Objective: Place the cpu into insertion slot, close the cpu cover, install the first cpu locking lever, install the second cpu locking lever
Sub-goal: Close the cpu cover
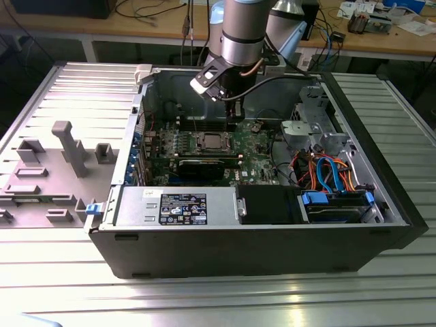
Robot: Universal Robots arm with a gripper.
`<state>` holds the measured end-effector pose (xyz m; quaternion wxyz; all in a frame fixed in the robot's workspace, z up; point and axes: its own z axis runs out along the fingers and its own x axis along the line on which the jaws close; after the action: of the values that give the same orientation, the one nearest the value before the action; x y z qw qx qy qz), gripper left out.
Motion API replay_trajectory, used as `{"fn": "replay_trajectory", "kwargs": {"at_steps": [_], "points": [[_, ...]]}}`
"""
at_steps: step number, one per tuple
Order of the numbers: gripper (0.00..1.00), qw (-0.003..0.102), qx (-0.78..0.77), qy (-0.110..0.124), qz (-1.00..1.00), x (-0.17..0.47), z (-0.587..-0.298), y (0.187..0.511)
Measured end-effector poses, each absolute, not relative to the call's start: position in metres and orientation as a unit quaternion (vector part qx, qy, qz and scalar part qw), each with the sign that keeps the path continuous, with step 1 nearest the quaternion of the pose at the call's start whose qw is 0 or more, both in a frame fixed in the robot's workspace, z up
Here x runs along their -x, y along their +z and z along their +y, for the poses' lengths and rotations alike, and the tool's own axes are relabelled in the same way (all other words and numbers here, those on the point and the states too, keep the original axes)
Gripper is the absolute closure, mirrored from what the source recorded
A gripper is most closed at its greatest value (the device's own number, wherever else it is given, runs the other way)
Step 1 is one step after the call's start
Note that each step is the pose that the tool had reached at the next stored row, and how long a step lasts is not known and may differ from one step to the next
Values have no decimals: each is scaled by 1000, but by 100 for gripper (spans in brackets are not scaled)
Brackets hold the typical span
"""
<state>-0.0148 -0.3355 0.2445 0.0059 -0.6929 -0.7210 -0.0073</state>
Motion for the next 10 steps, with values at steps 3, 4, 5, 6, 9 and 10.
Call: {"fn": "replay_trajectory", "kwargs": {"at_steps": [3,4,5,6,9,10], "points": [[89,6,693,-7,-721,15,-336,245],[89,6,693,-7,-721,16,-336,245],[89,6,693,-7,-721,18,-336,245],[89,6,693,-7,-721,18,-336,245],[89,6,693,-7,-721,18,-336,245],[89,6,693,-7,-721,18,-336,245]]}}
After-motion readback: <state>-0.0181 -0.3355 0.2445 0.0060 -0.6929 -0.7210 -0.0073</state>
